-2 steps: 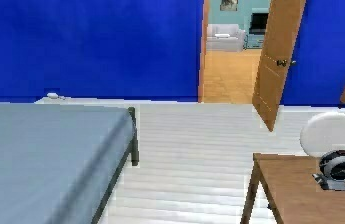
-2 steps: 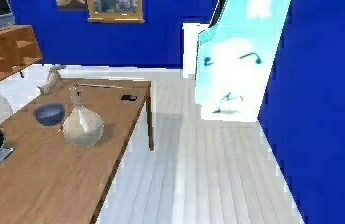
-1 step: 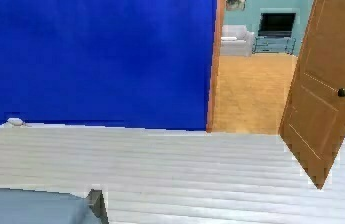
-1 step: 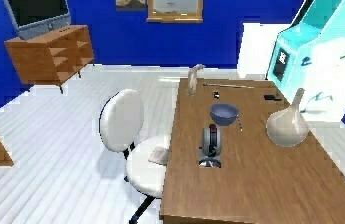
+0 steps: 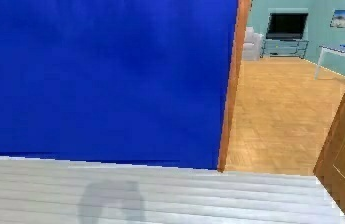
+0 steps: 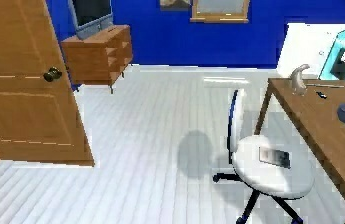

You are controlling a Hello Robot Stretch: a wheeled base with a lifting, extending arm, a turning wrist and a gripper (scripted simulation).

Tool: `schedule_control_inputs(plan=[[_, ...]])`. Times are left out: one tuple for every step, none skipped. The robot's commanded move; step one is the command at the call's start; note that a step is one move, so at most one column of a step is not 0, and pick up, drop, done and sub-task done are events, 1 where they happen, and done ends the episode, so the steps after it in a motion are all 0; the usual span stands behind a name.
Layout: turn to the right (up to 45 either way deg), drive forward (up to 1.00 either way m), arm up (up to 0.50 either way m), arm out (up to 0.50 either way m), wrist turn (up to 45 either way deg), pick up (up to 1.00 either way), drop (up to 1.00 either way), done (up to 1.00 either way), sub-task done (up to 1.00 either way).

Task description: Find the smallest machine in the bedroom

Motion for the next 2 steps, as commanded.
schedule_control_inputs(plan=[[-15.0,0.0,0.0,0.0,0.0,0.0,0.0,0.0,0.0],[-3.0,0.0,0.0,0.0,0.0,0.0,0.0,0.0,0.0]])
